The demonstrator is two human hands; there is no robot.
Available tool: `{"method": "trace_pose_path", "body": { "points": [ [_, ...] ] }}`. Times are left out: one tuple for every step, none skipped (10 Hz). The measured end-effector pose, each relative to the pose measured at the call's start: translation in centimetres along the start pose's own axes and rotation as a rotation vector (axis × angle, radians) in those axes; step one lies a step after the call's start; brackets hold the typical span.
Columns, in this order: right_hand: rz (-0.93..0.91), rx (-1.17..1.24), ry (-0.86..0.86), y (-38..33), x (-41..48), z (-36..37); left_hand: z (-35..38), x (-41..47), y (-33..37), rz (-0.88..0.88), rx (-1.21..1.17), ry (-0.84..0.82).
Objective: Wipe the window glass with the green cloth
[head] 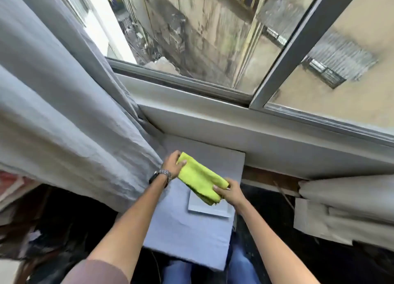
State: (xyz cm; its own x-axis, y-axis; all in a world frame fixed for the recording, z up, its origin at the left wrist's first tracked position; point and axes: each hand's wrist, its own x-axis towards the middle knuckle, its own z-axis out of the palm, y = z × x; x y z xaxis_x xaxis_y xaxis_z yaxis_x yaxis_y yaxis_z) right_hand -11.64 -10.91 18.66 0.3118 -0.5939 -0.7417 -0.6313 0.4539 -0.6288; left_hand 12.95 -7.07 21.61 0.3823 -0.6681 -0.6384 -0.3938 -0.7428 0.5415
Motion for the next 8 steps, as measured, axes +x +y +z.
{"method": "trace_pose_path", "body": {
  "points": [
    [0.118, -0.041, 0.094, 8.3, 4.5, 1.0, 8.8, 2.1, -7.7, -0.146, -0.071, -0.076],
    [0.128, -0.123, 0.154, 13.2, 7.6, 1.5, 14.9, 3.0, -11.9, -0.236, -0.131, -0.075],
    [0.085, -0.179, 0.204, 17.9, 11.1, 2.6, 20.1, 5.5, -15.1, -0.270, -0.112, -0.056],
    [0.011, -0.267, 0.259, 21.5, 14.1, 3.5, 23.5, 8.2, -17.3, -0.257, -0.042, -0.045],
    [-0.042, -0.534, 0.211, 23.3, 16.1, 3.9, 25.0, 9.9, -17.9, -0.203, 0.086, 0.001],
    [-0.102, -0.761, 0.180, 23.9, 16.3, 4.3, 26.0, 10.6, -17.9, -0.067, 0.370, -0.067],
    [-0.134, -1.053, 0.262, 23.3, 15.5, 3.9, 25.8, 10.7, -17.1, -0.068, 0.572, -0.112],
    [-0.245, -1.278, 0.183, 22.8, 15.4, 3.1, 25.0, 10.6, -16.9, -0.120, 0.680, -0.127]
  ]
}}
